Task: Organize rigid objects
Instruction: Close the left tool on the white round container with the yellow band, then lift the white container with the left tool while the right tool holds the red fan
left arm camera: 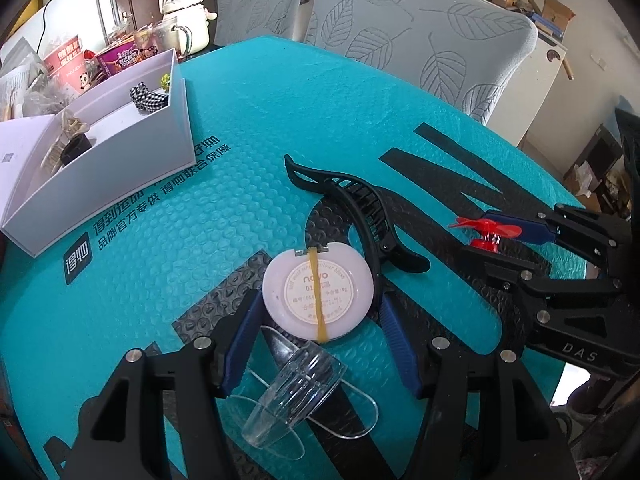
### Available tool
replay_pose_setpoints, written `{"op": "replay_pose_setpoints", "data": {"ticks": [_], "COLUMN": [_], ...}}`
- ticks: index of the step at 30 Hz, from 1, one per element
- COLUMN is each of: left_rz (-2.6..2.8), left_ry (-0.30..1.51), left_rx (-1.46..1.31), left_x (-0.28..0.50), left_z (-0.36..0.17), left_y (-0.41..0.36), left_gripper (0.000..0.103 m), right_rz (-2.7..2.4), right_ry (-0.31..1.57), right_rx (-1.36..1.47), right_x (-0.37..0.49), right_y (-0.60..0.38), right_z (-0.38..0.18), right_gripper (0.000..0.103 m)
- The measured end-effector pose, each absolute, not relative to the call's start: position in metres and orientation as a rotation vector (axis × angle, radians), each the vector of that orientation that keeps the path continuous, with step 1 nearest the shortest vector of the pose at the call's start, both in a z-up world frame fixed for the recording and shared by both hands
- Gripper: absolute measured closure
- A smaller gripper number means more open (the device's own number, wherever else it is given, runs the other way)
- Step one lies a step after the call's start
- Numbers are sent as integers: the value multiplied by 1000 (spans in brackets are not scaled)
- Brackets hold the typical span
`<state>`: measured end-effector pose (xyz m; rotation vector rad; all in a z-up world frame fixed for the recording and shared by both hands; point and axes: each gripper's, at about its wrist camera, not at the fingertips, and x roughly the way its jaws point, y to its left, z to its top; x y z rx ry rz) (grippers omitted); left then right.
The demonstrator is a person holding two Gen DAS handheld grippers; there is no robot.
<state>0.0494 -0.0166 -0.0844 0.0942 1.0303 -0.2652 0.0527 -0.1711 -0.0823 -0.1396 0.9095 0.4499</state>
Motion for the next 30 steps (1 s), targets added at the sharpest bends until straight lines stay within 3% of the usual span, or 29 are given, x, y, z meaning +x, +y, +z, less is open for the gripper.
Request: {"op": "replay_pose_setpoints", "data": {"ticks": [13,23,30], "left_rz": [-283,-270,-257], "left_ry": [1033,938,979], "left_rx": [-72,-53,-51], "left_x": [47,47,61], "left_z": [-82,-55,-69], "left_y": [17,23,16], "left_gripper": [43,43,43], "right_rz": [450,455,460], "right_ry": [909,909,910], "right_rx": [-150,-153,-150], "right_x": [52,52,52], "right_y": [-168,-166,-166], "right_z": [-83,-83,-83], "right_gripper": [61,61,61]}}
